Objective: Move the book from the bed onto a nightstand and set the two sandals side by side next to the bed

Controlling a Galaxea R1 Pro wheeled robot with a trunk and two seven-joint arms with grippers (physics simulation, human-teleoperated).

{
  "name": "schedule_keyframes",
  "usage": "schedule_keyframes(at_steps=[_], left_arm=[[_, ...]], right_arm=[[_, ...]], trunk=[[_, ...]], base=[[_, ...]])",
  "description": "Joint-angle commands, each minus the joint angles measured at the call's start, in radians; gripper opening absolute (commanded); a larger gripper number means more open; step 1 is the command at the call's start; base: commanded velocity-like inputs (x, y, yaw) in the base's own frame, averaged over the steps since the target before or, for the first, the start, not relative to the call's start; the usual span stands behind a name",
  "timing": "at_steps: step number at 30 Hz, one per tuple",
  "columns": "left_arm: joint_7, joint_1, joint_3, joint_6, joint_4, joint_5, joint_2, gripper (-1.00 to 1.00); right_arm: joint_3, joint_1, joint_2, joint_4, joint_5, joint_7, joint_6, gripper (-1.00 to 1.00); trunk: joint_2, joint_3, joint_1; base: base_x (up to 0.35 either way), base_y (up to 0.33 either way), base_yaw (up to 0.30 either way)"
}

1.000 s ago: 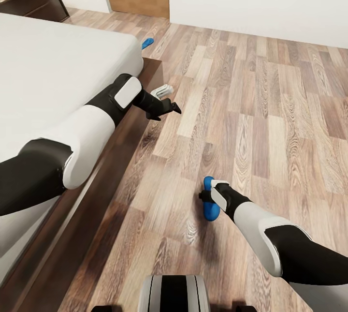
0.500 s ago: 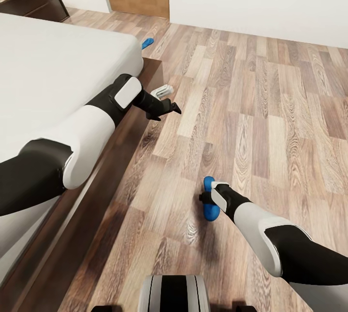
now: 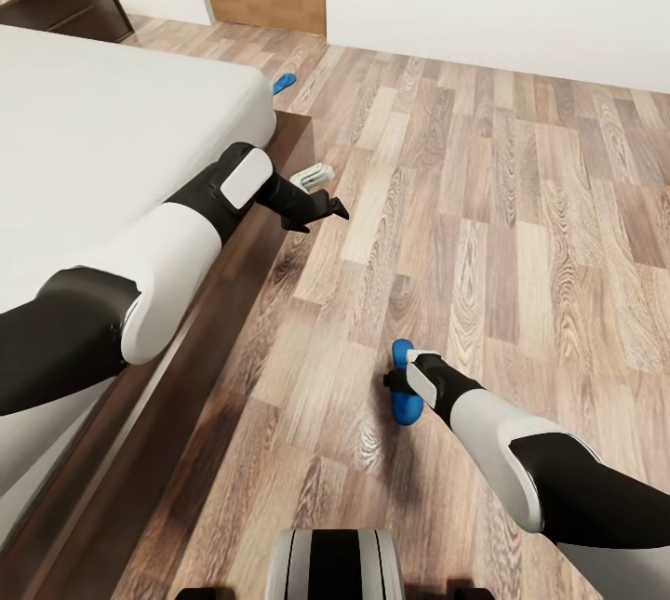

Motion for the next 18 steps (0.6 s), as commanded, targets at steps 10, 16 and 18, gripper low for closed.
schedule_keyframes(at_steps=[10,16,18], left_arm=[[0.004,0.000,-0.002,0.002,-0.001,0.005,0.000,1.00],[0.004,0.000,-0.002,0.002,-0.001,0.005,0.000,1.00],[0.004,0.000,-0.002,0.002,-0.001,0.005,0.000,1.00]], right_arm=[[0.009,0.000,0.000,-0.002,-0.011,-0.006,0.003,1.00],[0.009,0.000,0.000,-0.002,-0.011,-0.006,0.003,1.00],[0.009,0.000,0.000,-0.002,-0.011,-0.006,0.003,1.00]], trunk=[[-0.002,-0.024,0.003],[-0.002,-0.024,0.003],[-0.002,-0.024,0.003]], base=[[0.000,0.000,0.000],[0.000,0.000,0.000],[0.000,0.000,0.000]])
